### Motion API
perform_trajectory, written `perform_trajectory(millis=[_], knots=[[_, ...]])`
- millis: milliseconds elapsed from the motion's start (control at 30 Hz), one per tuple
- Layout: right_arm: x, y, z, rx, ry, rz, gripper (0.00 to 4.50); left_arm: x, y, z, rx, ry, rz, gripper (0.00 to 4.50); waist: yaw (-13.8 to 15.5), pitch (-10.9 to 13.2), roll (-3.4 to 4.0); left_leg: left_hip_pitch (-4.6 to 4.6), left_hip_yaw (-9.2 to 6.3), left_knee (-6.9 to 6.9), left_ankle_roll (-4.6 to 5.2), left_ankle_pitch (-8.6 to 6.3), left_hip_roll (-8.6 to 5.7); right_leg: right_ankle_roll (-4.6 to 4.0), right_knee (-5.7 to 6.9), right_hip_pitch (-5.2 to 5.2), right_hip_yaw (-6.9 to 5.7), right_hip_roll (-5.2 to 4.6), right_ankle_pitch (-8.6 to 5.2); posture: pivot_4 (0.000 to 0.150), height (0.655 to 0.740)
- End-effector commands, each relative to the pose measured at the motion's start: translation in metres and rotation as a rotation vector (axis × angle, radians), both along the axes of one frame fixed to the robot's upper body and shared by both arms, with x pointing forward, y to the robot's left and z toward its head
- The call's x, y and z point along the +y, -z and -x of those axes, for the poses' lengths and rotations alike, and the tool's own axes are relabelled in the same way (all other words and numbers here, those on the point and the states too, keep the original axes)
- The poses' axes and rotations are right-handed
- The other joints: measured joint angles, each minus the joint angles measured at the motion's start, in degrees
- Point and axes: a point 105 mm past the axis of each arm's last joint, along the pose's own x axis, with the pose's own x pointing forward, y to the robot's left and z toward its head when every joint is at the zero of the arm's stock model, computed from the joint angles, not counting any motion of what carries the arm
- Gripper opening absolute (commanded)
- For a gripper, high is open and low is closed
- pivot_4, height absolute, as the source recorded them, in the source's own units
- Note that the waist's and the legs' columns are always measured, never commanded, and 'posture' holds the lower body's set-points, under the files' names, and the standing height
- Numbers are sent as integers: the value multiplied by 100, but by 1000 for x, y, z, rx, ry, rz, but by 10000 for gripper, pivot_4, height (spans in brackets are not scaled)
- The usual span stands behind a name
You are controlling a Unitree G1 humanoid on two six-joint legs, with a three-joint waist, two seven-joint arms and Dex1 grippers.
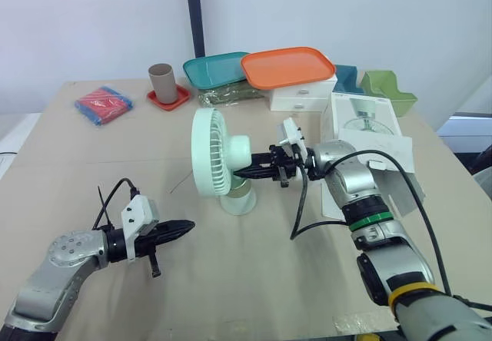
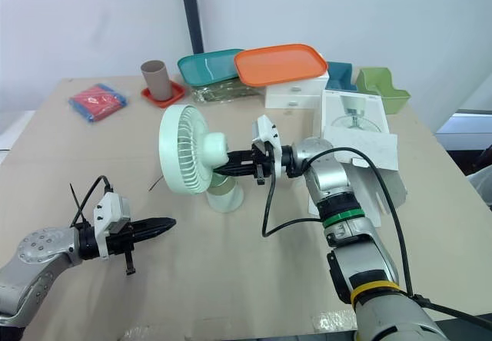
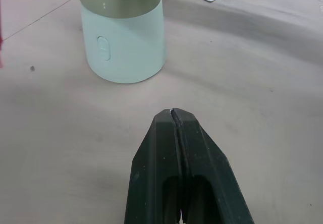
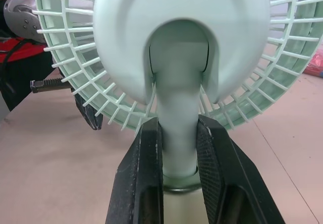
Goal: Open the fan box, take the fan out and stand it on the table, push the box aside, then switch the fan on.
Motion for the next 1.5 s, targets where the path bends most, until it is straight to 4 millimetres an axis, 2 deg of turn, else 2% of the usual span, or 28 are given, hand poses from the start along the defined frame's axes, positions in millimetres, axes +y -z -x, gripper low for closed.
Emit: perform_trajectory(millis=[33, 233, 400, 800, 933, 1100, 1133, 1200, 1233, 1267, 1500], knots=[[-3, -11, -4, -45, 1, 1, 17095, -6, -7, 1, -36, 11, 0, 0, -14, 0, 0, 0, 1, 0, 0, 0, 0, -1, 0, 0, 1, 0, 1, 1500, 7400], [-8, -16, -4, -54, 12, -2, 43633, -6, -7, -1, -36, 6, 2, 0, -32, 0, 0, 1, 2, 0, 0, 0, 1, -1, 1, -1, 2, 0, 1, 1500, 7400], [-18, -17, 4, -61, 33, -8, 44431, -3, -9, -5, -45, -23, 15, 0, -42, 0, 0, 0, 0, 0, 0, 0, 1, 0, 1, -1, 1, 0, 1, 1500, 7400], [-74, -15, 44, -65, 288, -27, 44431, 3, -13, -14, -93, -185, 65, 0, 5, 0, 0, -1, 4, 1, 1, -1, 3, 2, 0, 2, 3, 0, 1, 1500, 7400], [-89, -4, 58, -54, 391, -56, 45000, 8, -5, -14, -99, -278, 71, 11515, 38, -2, -2, -1, 2, 1, 4, -3, 2, 5, -3, 7, 2, 0, -1, 1500, 7400], [-101, 37, 79, -13, 469, -15, 45000, 9, 9, -9, -80, -372, 72, 29248, 71, -2, -3, 7, 5, 2, 5, -3, 1, 7, -3, 16, 3, 1, -2, 1500, 7400], [-105, 45, 80, -6, 499, -15, 45000, 10, 13, -8, -78, -393, 51, 31349, 71, -2, -2, 9, 6, 3, 5, -3, 1, 8, -3, 19, 4, 1, -2, 1500, 7400], [-109, 53, 79, -7, 546, -21, 45000, 11, 17, -7, -83, -416, 22, 40118, 69, -2, -3, 15, 13, 3, 5, -2, 2, 10, -3, 22, 9, 3, -1, 1500, 7400], [-111, 59, 78, -12, 566, -16, 45000, 10, 20, -7, -89, -424, 3, 42395, 69, -3, -3, 19, 14, 3, 5, -2, 2, 10, -2, 25, 10, 4, -1, 1500, 7400], [-112, 63, 78, -19, 576, -11, 45000, 10, 22, -6, -95, -428, -8, 44430, 70, -3, -3, 22, 19, 3, 5, -2, 3, 10, -3, 27, 13, 5, -1, 1500, 7400], [-116, 95, 75, -10, 631, 6, 45000, 16, 35, -10, -113, -511, -48, 44430, 71, -2, -4, 25, 21, 2, 4, -2, 1, 13, -2, 28, 21, 6, -2, 1500, 7400]])
